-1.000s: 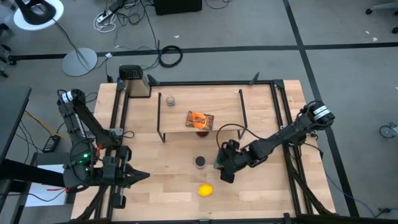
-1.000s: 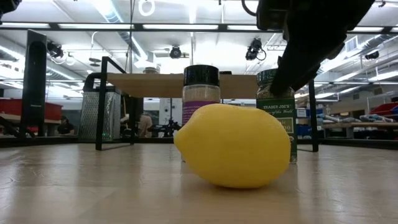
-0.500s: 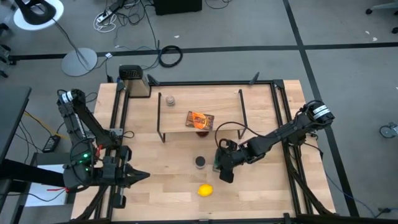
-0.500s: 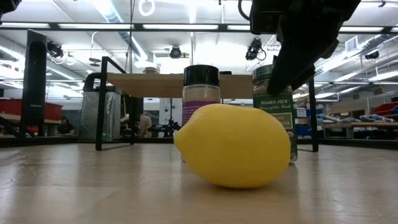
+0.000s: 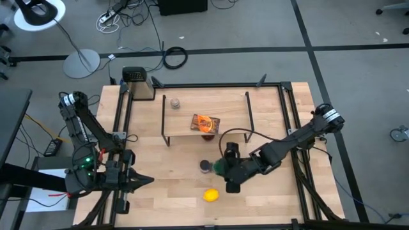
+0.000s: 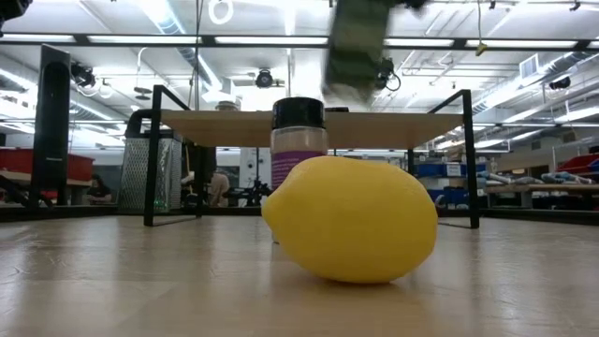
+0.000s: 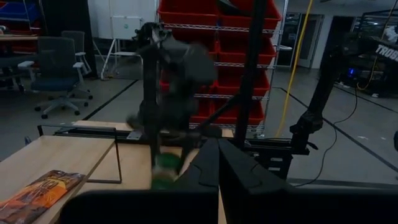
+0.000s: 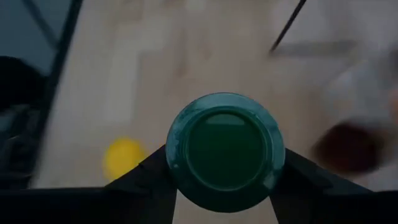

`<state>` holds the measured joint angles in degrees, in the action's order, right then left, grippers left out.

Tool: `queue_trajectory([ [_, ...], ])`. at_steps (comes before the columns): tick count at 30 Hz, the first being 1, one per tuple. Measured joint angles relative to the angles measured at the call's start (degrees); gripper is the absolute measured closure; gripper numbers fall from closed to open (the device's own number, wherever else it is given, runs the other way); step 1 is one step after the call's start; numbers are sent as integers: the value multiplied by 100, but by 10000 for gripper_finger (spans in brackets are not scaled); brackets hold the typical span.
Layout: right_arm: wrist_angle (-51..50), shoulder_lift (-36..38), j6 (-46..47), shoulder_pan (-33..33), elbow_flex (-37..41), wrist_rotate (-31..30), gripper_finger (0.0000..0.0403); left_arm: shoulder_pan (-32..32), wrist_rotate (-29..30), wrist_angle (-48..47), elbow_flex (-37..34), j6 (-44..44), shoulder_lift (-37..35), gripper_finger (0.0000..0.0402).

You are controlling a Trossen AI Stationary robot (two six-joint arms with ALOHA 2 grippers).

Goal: Shelf spices
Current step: Put the green seasoning bottle on the shelf

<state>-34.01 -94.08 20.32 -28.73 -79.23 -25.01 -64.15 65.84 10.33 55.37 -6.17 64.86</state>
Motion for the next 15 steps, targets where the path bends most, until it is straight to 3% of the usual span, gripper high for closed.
queue_trajectory([
  [4, -101, 0, -1653, 59, -726, -1035, 209, -1, 17, 4, 0, -46, 16, 398],
  [7, -13, 0, -2885, 429, -1338, -1008, 209, 1, 35, 11, 0, -283, 117, 398],
  [11, -24, 4, -3589, 1315, -2012, -86, 209, 1, 123, 65, 0, -615, 382, 398],
  [15, -107, 4, -4023, 2454, -2353, 1274, 209, 1, 264, 319, -2, -661, 588, 398],
])
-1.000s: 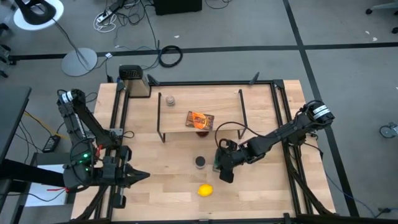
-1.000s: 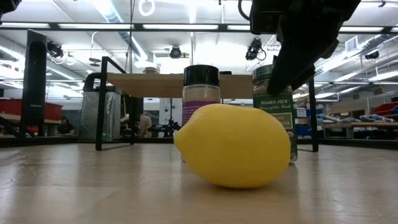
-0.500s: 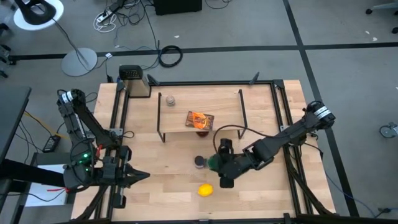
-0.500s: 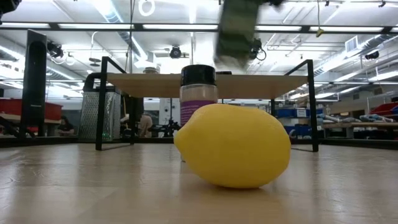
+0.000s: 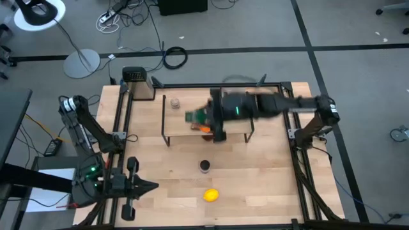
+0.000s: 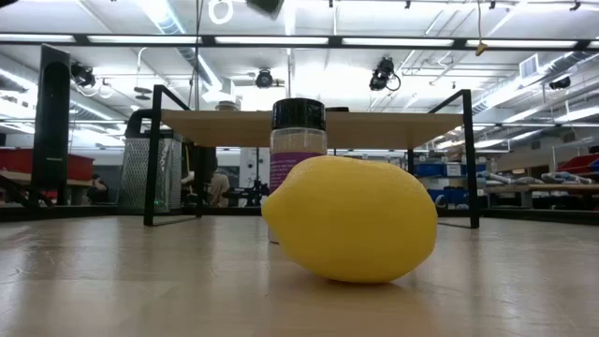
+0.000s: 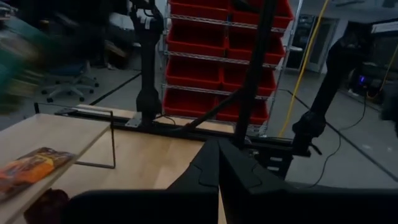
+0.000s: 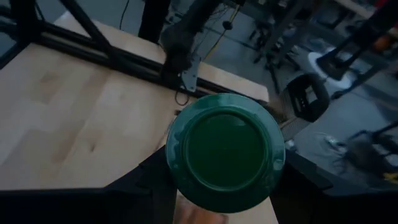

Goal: Shelf spices
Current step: Put the green seasoning bottle on the shelf

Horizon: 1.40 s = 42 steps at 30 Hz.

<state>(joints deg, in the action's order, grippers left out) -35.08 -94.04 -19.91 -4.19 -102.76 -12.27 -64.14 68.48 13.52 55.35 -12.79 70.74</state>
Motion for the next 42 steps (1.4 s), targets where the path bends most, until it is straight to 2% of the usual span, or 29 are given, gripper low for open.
queue_trajectory([
  [3, -206, 4, -49, 878, -44, 933, 209, 0, 32, 149, 0, 5, 52, 398],
  [6, -646, -33, 71, 1594, -41, 1575, 209, 0, 36, 166, 0, 7, 55, 398],
  [9, -1038, -153, 92, 2028, -40, 1968, 209, 0, 44, 159, 0, 58, 55, 398],
  [12, -1238, -330, -63, 2189, -33, 2178, 209, 0, 134, 129, 0, 65, 55, 398],
  [23, -1128, -915, -293, 2208, -33, 2195, 209, 0, 311, 140, 0, 346, 53, 398],
  [42, -940, -988, -75, 2234, -33, 2179, 208, 0, 319, 137, 0, 355, 53, 398],
])
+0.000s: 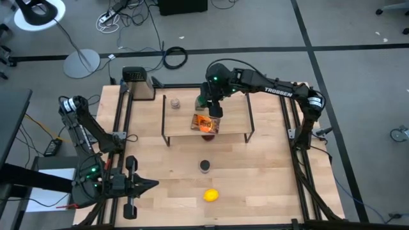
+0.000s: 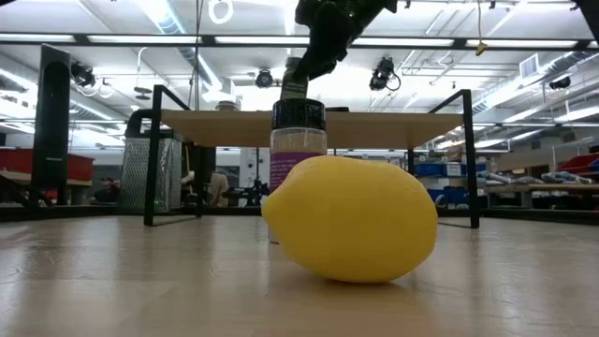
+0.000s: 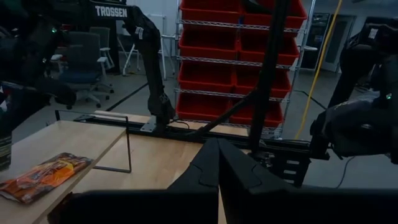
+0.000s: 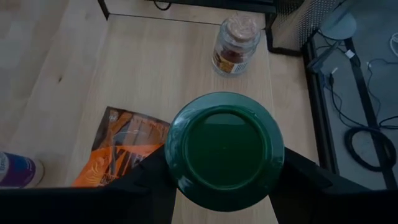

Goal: Shelf spices
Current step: Put the green seasoning bottle on the shelf

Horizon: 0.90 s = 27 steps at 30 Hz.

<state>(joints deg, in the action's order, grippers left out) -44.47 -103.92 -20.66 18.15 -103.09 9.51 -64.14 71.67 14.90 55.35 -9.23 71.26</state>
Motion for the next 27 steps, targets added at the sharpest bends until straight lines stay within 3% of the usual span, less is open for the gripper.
queue_trajectory([
  [4, 165, 0, 119, -15, 0, -2, 149, 2, 0, -2, 0, 0, 0, 398],
  [7, 219, 2, 159, -15, 0, -3, 127, 0, -1, -2, 0, 0, 0, 398],
  [27, 539, 143, 115, -87, 0, -132, 175, 2, -8, -2, 0, -1, 0, 398],
])
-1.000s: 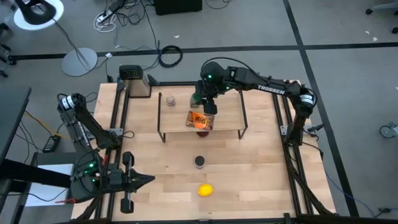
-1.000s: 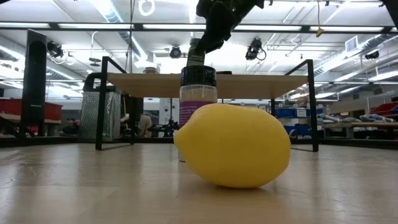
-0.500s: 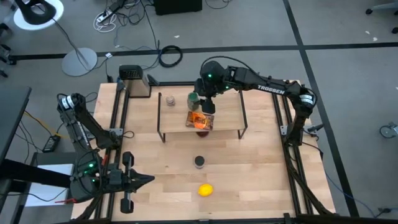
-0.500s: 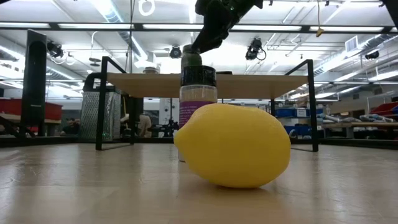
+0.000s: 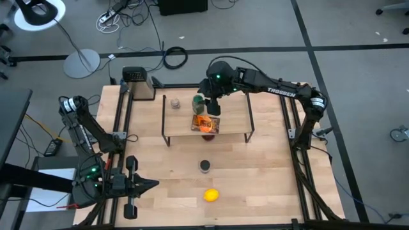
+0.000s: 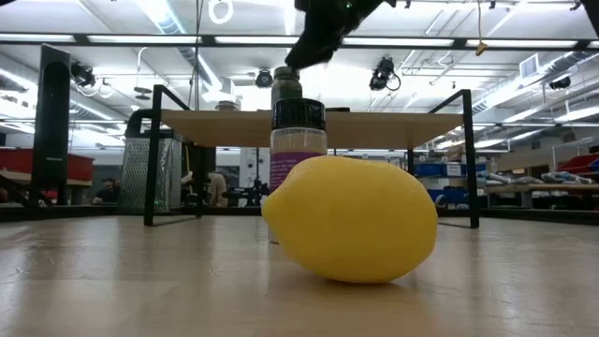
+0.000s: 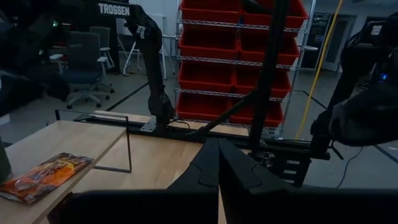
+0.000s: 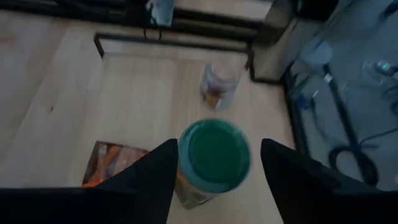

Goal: Shelf spices
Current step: Put the green seasoning bottle on the shelf

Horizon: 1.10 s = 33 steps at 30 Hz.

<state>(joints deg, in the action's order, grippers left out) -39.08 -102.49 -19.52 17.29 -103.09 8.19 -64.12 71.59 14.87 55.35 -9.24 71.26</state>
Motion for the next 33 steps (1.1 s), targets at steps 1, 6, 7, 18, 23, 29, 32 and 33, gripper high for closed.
queue_trajectory([
  [1, 78, 41, -28, -33, 0, -27, 177, -1, 0, 0, 0, -2, 0, 398],
  [6, 373, 328, -98, -228, 0, -157, 179, -1, -2, 2, 0, -1, 0, 398],
  [7, 395, 377, -98, -281, 0, -178, 179, -1, -2, 2, 0, 0, 0, 398],
  [18, -571, 542, 154, -659, -2, -736, 257, -2, -4, 31, 0, -37, 0, 398],
  [23, -1086, 511, 137, -674, 0, -781, 375, -2, -7, 26, 0, -39, 0, 398],
  [29, -1281, 513, 135, -668, 3, -562, 399, 0, -7, 25, 0, -28, -1, 398],
  [32, -1321, 513, 147, -658, 151, -523, 400, 0, -7, 26, 0, -28, 0, 398],
  [33, -1347, 511, 166, -643, 208, -511, 401, -2, -7, 26, 0, -26, 0, 398],
])
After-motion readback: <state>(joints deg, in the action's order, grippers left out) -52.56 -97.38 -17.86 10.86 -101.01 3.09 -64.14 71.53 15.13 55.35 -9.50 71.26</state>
